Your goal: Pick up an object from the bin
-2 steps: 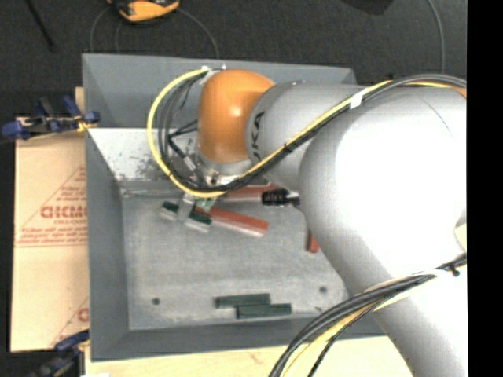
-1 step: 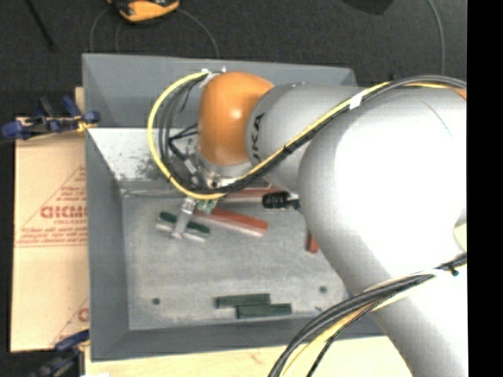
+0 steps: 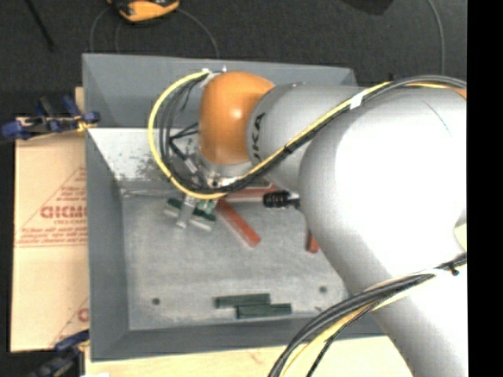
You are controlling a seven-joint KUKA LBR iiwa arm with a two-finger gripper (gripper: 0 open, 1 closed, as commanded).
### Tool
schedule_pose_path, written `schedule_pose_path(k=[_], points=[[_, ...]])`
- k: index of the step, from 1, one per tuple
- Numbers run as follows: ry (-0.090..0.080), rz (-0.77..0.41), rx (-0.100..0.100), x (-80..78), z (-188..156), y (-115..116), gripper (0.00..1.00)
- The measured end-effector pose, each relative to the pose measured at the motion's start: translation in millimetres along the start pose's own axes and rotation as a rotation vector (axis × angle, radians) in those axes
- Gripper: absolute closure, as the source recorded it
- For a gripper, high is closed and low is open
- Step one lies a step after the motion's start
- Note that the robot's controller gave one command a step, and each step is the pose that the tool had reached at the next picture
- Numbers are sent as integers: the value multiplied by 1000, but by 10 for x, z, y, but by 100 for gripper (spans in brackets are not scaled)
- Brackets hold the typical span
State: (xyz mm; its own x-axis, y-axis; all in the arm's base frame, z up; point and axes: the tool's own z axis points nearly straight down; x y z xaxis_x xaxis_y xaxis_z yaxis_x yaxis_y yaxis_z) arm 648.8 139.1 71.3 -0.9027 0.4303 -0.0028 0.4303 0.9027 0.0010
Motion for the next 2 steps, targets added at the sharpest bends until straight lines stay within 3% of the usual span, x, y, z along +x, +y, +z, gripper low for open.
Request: schedule_pose_path(k=[1, 2], points=[[0, 0, 0, -1, 0, -1, 100], [8, 0, 7, 243, -513, -151, 100]])
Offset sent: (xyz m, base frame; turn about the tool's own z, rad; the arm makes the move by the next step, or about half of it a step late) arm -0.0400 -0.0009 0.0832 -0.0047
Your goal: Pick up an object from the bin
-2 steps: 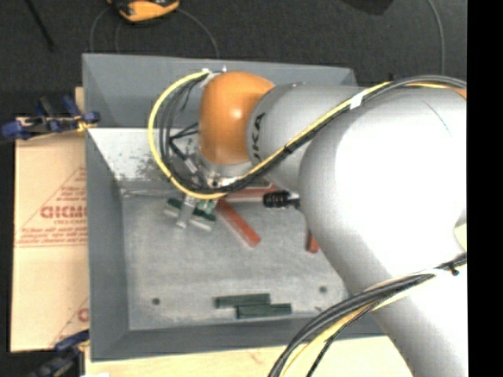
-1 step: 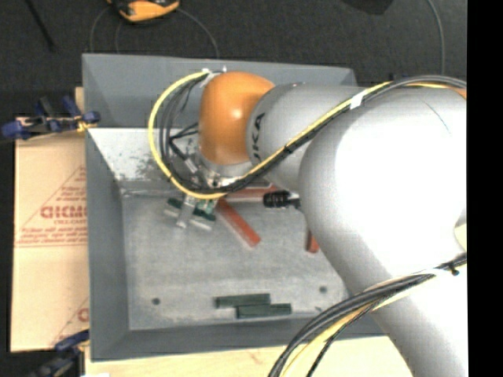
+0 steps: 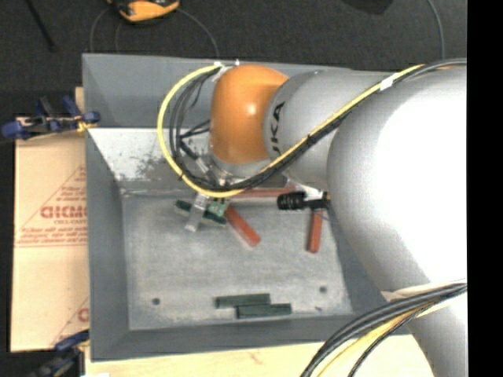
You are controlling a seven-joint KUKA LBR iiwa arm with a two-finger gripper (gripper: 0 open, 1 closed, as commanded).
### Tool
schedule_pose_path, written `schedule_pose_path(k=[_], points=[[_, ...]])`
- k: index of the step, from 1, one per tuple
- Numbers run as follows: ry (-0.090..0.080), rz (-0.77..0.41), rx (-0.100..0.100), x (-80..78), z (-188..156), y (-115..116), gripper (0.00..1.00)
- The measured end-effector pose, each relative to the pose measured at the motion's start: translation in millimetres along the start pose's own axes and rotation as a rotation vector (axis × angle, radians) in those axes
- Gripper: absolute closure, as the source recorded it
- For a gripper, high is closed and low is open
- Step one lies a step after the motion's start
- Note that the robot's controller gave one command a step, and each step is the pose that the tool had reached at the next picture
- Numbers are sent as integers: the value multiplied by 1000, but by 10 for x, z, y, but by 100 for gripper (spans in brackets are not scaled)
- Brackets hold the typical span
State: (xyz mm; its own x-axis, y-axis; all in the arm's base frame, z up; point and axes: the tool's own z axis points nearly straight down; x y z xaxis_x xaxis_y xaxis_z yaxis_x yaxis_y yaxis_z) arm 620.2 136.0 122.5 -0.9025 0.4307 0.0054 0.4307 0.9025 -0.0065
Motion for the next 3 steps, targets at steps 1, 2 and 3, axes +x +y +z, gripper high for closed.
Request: schedule_pose_path(k=[1, 2, 3], points=[[-9, -24, -8, -228, -629, -95, 100], [-15, -20, -11, -267, -730, -116, 100], [-12, 52, -13, -177, -880, 147, 100]])
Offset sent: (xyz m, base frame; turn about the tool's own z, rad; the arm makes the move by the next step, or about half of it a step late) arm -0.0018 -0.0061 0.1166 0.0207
